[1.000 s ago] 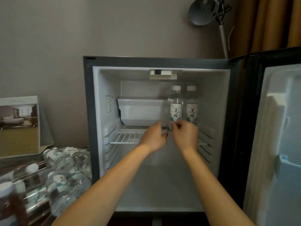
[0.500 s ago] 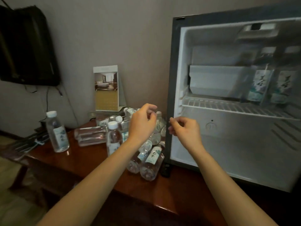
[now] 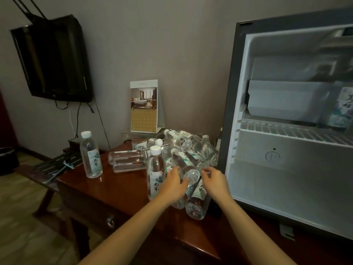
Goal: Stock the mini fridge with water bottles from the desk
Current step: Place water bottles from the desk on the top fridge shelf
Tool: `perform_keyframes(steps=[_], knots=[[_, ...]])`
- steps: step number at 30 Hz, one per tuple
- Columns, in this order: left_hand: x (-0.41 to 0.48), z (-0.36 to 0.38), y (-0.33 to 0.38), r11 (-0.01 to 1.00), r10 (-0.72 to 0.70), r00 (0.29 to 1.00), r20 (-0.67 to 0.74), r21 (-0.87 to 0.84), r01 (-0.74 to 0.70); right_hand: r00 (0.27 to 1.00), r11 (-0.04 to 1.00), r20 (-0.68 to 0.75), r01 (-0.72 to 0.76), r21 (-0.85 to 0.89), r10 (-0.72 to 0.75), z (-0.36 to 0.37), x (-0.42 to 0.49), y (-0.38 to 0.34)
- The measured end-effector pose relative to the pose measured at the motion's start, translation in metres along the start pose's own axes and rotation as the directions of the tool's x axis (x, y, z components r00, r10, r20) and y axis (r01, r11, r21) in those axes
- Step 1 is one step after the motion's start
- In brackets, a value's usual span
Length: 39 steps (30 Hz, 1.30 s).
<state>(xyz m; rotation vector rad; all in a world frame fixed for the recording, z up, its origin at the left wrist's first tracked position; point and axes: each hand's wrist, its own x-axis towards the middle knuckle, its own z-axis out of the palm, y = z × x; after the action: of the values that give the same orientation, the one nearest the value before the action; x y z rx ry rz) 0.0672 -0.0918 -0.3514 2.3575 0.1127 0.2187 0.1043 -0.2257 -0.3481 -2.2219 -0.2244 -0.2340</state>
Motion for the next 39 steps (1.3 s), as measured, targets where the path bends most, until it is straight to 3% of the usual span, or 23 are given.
perform_keyframes(steps=[4,11,17,24,29,33,39], knots=[[0.014,0.007,0.006,0.942,-0.178,0.983,0.052,-0.279,0.185,0.992,0.999,0.121,0.026,0.035,-0.030,0.011,0.006,-0.011],[0.038,0.014,0.003,0.742,-0.367,0.928,0.069,-0.579,0.337,0.966,0.937,0.260,-0.080,0.340,-0.012,0.022,0.011,-0.016],[0.054,0.017,-0.011,0.596,-0.408,0.907,0.105,-0.722,0.352,0.940,0.879,0.330,-0.223,0.421,0.081,0.020,0.017,-0.019],[0.039,0.012,0.003,0.637,-0.355,0.932,0.076,-0.710,0.301,0.905,0.840,0.424,-0.254,0.479,0.032,0.005,0.010,-0.013],[0.019,0.010,0.011,0.663,-0.277,0.958,0.076,-0.706,0.248,0.911,0.743,0.412,-0.291,0.603,0.022,-0.001,0.003,-0.007],[-0.001,0.006,0.013,0.716,-0.089,0.991,0.097,-0.686,0.131,0.921,0.718,0.382,-0.216,0.661,-0.075,-0.012,-0.005,-0.012],[-0.020,-0.012,0.031,0.706,0.172,0.984,0.045,-0.703,-0.091,0.938,0.743,0.265,-0.012,0.669,-0.224,-0.043,-0.014,-0.028]])
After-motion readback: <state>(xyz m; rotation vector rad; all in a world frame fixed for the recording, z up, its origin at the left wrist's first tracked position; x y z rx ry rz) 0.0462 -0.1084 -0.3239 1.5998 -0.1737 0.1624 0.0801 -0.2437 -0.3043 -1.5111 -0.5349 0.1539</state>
